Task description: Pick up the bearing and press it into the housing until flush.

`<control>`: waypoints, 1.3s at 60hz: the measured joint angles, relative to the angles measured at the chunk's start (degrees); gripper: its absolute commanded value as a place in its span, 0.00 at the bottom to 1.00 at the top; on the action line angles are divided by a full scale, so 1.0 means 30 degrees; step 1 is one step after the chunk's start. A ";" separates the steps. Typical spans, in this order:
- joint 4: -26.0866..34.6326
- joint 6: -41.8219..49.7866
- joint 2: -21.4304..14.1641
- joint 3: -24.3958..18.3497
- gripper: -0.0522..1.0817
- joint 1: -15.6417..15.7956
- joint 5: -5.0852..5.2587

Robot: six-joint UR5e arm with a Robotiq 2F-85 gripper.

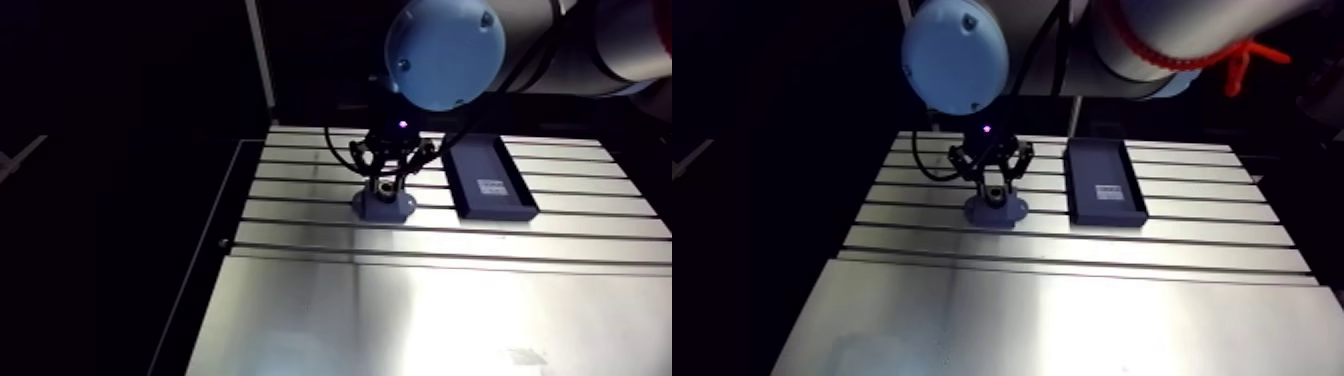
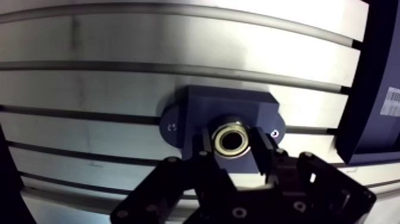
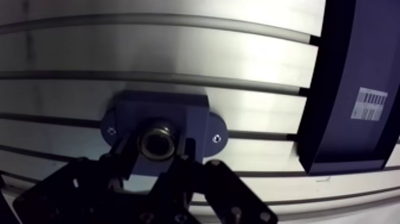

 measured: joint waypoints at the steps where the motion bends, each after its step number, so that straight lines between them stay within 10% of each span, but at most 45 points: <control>1: 0.0000 0.0001 -0.0004 0.0007 0.65 -0.0002 -0.0001; 78: 0.0008 -0.0017 -0.0068 0.0317 0.65 -0.0017 -0.0010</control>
